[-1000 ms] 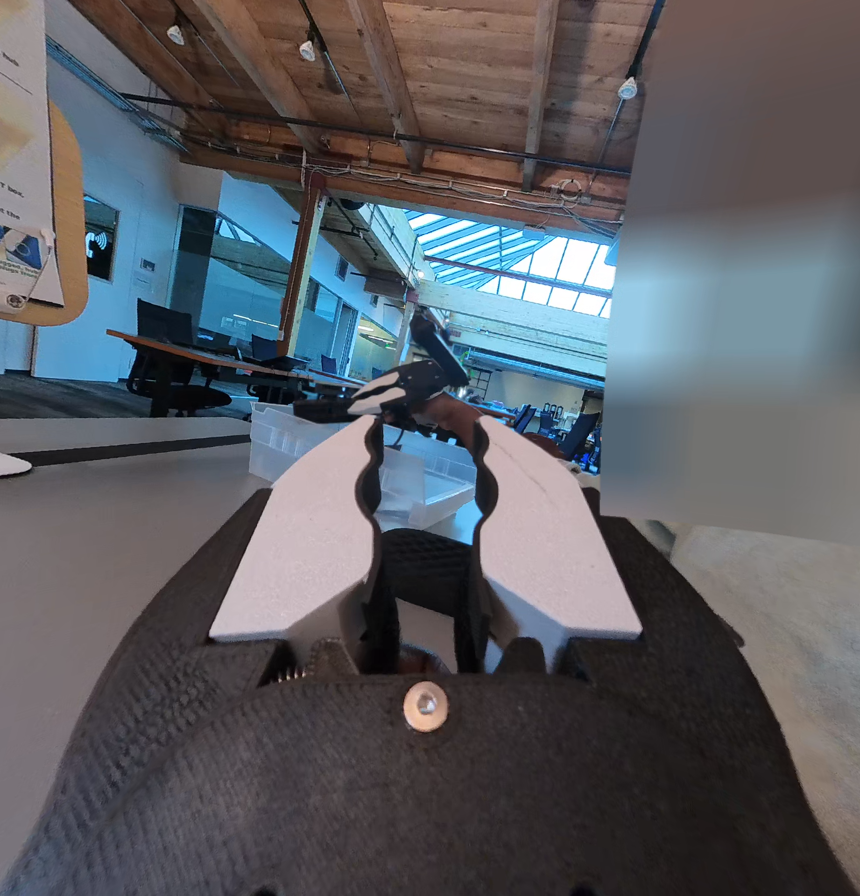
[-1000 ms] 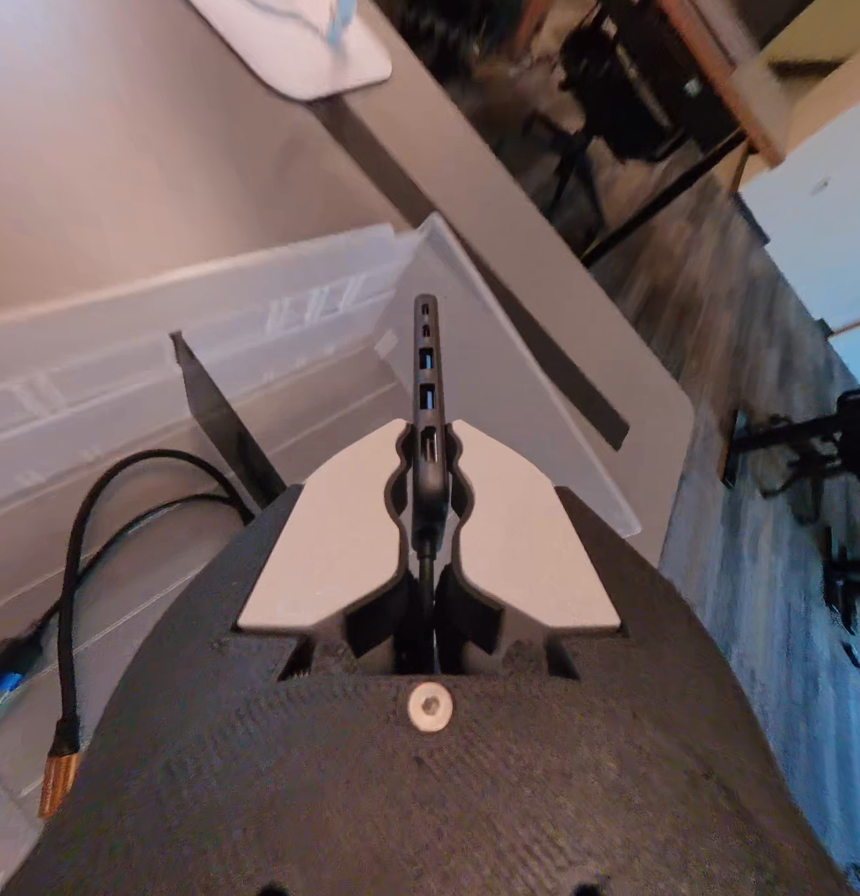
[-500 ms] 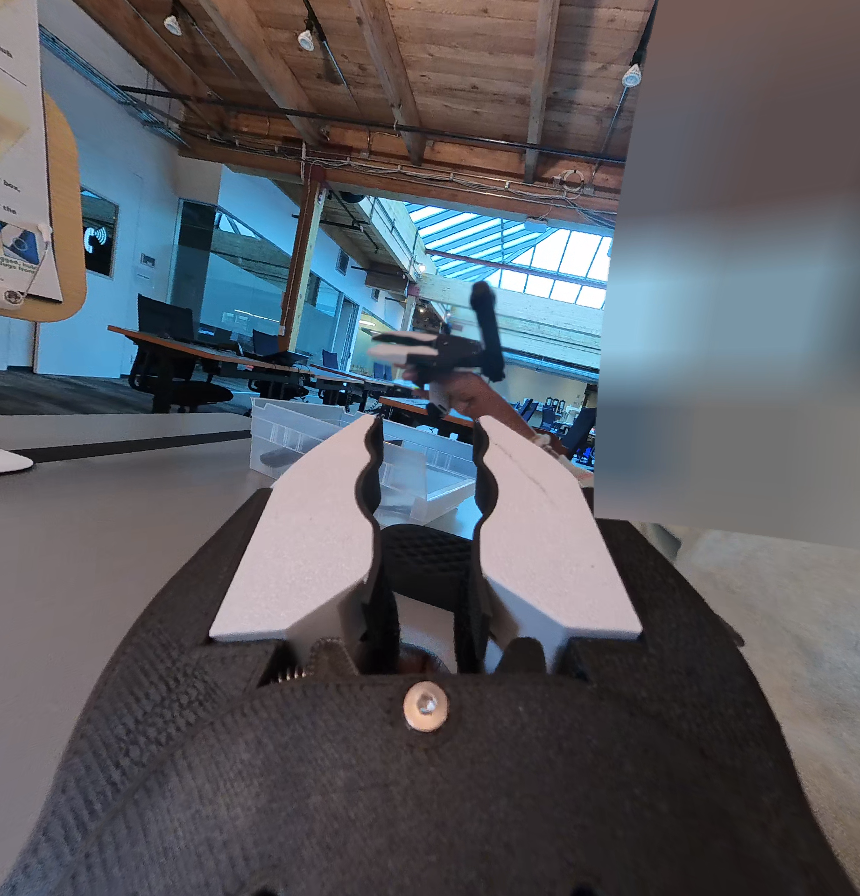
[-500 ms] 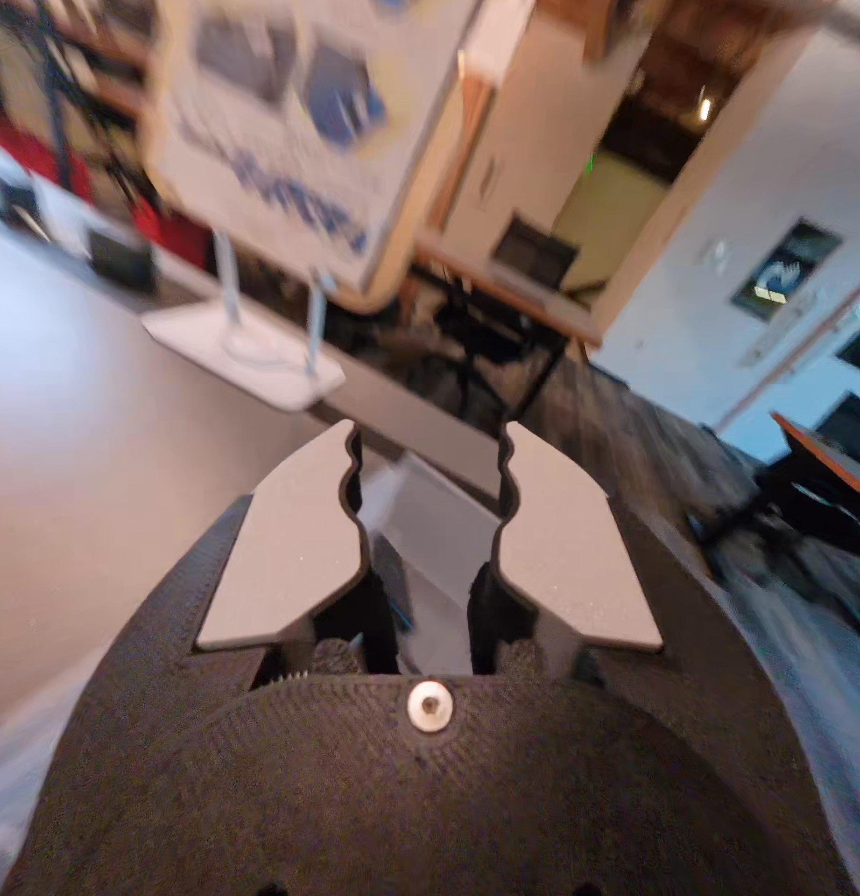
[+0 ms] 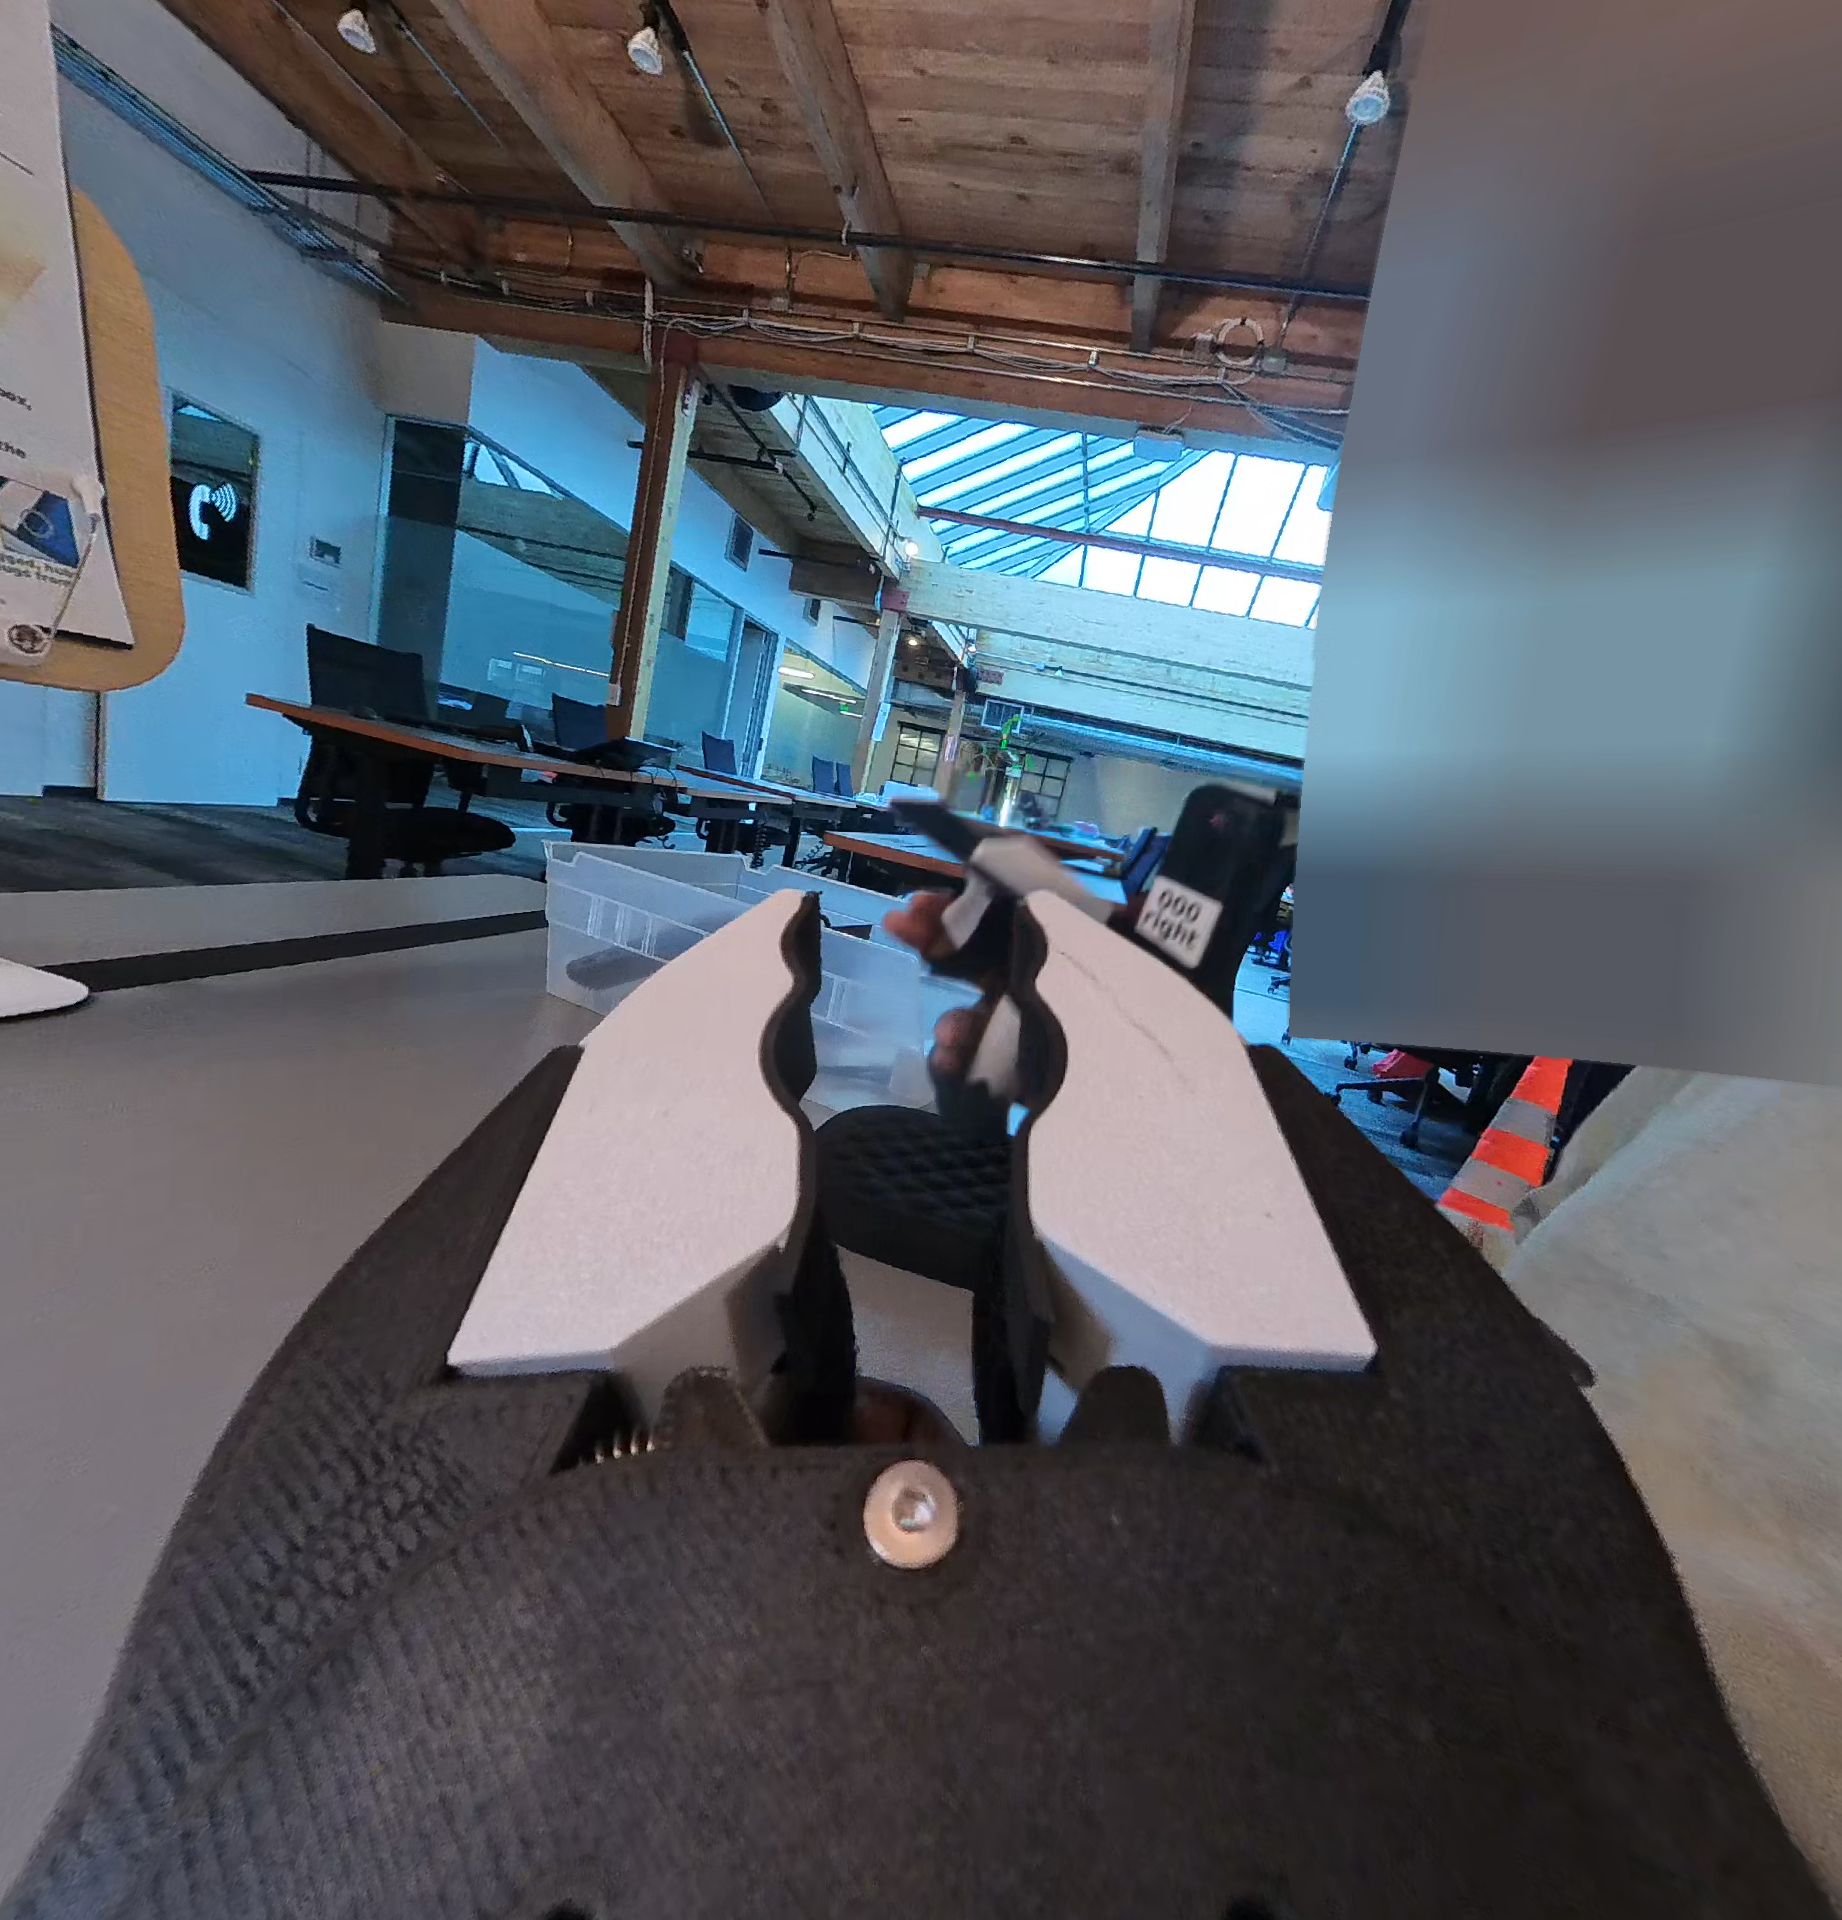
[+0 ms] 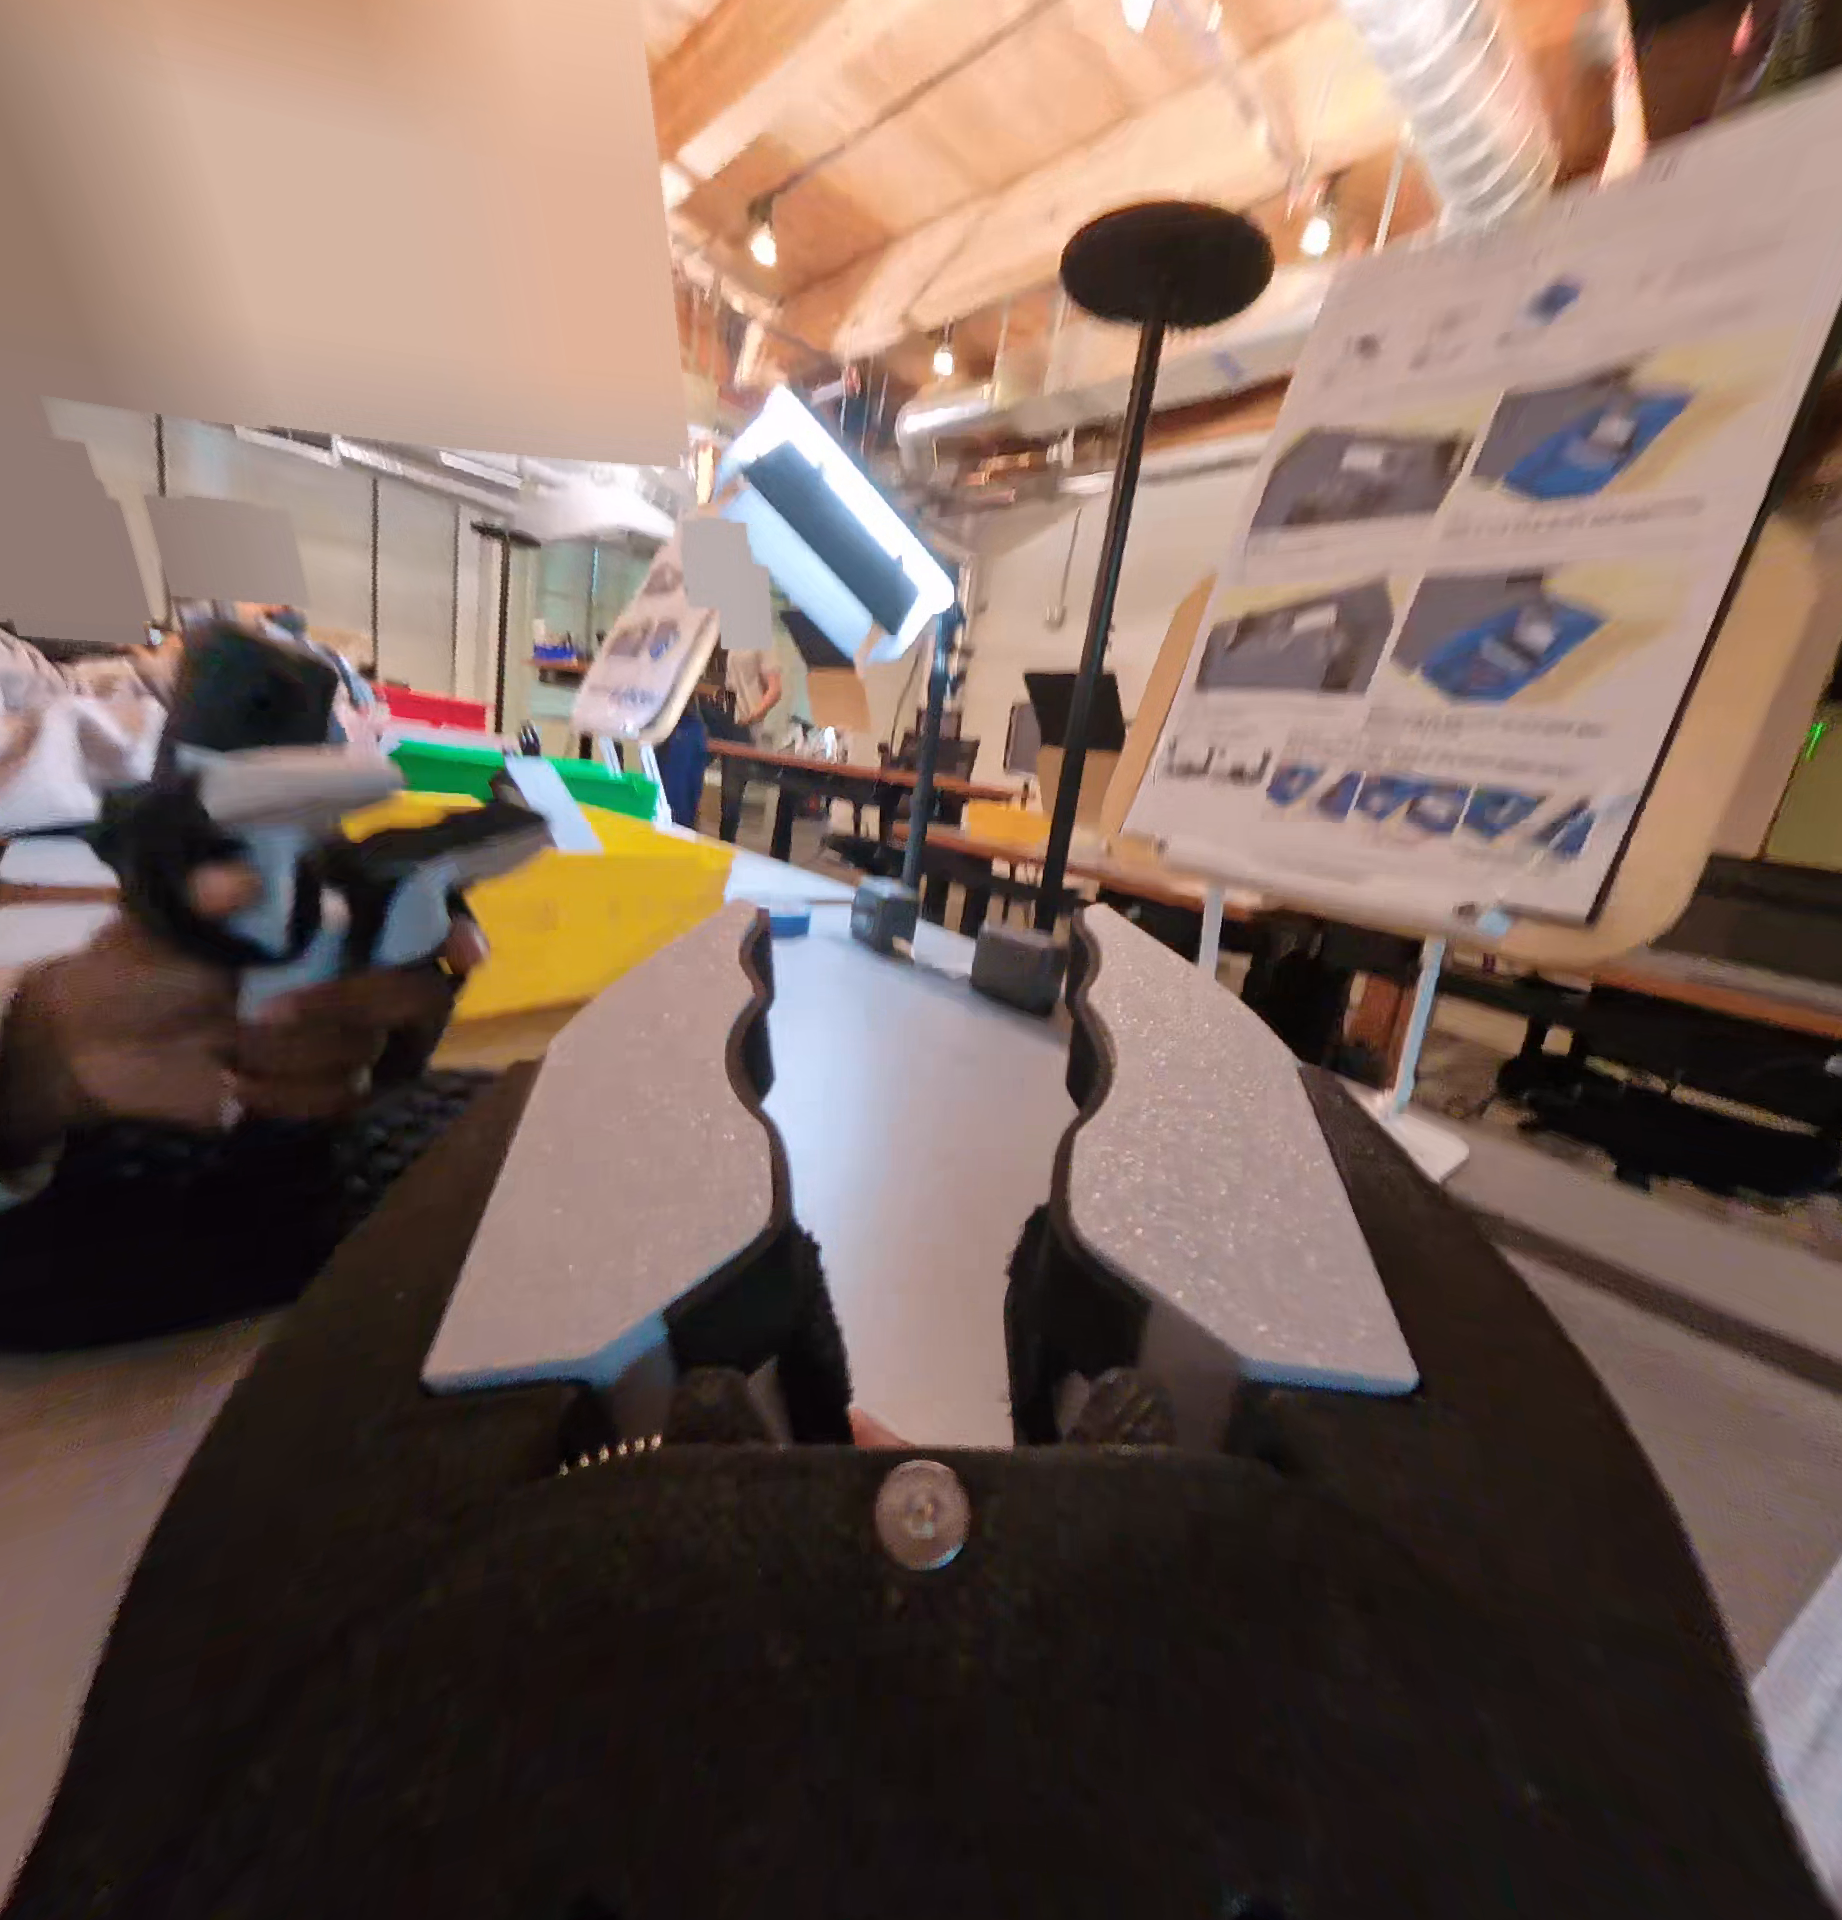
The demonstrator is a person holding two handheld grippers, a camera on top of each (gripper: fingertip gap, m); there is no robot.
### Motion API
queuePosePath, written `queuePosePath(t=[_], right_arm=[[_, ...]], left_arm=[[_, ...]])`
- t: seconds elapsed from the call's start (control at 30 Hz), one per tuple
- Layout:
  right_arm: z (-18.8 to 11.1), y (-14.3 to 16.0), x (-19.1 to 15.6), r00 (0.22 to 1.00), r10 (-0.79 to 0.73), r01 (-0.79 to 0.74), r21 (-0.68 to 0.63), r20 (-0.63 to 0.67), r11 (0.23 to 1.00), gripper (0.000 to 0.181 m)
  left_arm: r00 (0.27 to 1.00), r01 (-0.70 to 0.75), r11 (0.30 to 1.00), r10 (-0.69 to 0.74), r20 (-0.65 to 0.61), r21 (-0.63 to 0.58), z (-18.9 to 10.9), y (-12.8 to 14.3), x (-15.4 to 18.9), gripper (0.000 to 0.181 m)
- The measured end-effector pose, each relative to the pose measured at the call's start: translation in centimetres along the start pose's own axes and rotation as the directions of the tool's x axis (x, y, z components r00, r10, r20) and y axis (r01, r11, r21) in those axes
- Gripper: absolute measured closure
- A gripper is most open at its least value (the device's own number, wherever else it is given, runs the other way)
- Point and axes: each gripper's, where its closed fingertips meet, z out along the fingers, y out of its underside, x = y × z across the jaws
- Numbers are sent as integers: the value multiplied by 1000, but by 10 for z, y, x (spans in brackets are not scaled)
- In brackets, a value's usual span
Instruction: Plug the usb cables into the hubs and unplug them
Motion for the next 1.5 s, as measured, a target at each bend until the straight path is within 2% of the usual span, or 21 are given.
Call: queuePosePath(t=[0.07, 0.2, 0.23, 0.3, 0.37, 0.47, 0.5, 0.57, 0.67, 0.77, 0.93, 1.0, 1.1, 1.13, 1.2, 1.33, 1.5], right_arm=[[4, 27, 1, 1000, 18, -18, -72, -4, 997, 124], [5, 30, -2, 1000, -4, 4, -87, 7, 996, 124], [4, 29, -1, 1000, 7, -7, -78, 5, 997, 124], [2, 26, 3, 999, 38, -38, -52, -4, 998, 125], [0, 23, 6, 998, 63, -63, -25, -15, 998, 126], [-2, 21, 8, 996, 87, -87, -8, -21, 996, 128], [-1, 21, 8, 996, 88, -88, -10, -18, 996, 128], [-1, 22, 6, 997, 80, -80, -21, -11, 997, 128], [1, 24, 4, 998, 62, -62, -34, -3, 997, 128], [1, 24, 3, 998, 59, -59, -36, -3, 998, 128], [0, 24, 4, 998, 63, -63, -33, -1, 997, 129], [0, 24, 3, 998, 61, -61, -33, 2, 998, 129], [0, 24, 3, 998, 60, -60, -34, 5, 998, 130], [0, 24, 3, 998, 60, -59, -35, 6, 998, 130], [0, 24, 3, 998, 58, -58, -35, 5, 998, 130], [0, 25, 4, 998, 62, -62, -36, 3, 997, 130], [0, 25, 5, 998, 66, -66, -34, -1, 997, 131]], left_arm=[[1000, 11, 1000, -11, -3, 19, -2, -6, 1, 146], [1000, -2, 996, 2, 9, 85, -14, -48, 10, 143], [998, -30, 995, 24, 55, 100, -20, -62, 9, 141], [965, -123, 986, 92, 245, 114, -43, -94, -7, 136], [841, -238, 968, 163, 515, 83, -86, -126, -36, 130], [518, -345, 936, 250, 818, -68, -174, -164, -78, 117], [429, -327, 939, 246, 869, -105, -202, -171, -91, 113], [309, -217, 966, 207, 928, -143, -248, -175, -119, 101], [226, 16, 991, 126, 966, -133, -291, -161, -159, 91], [223, 78, 994, 59, 973, -78, -300, -158, -186, 94], [174, 146, 983, 88, 981, -114, -303, -150, -219, 99], [180, 222, 969, 64, 982, -104, -304, -142, -228, 102], [173, 242, 964, 70, 982, -112, -305, -143, -235, 109], [175, 259, 957, 84, 981, -128, -305, -142, -236, 113], [184, 272, 948, 119, 976, -167, -305, -140, -237, 142], [225, 162, 970, 143, 964, -182, -295, -153, -230, 150], [257, -125, 943, 332, 907, -310, -264, -185, -201, 154]])
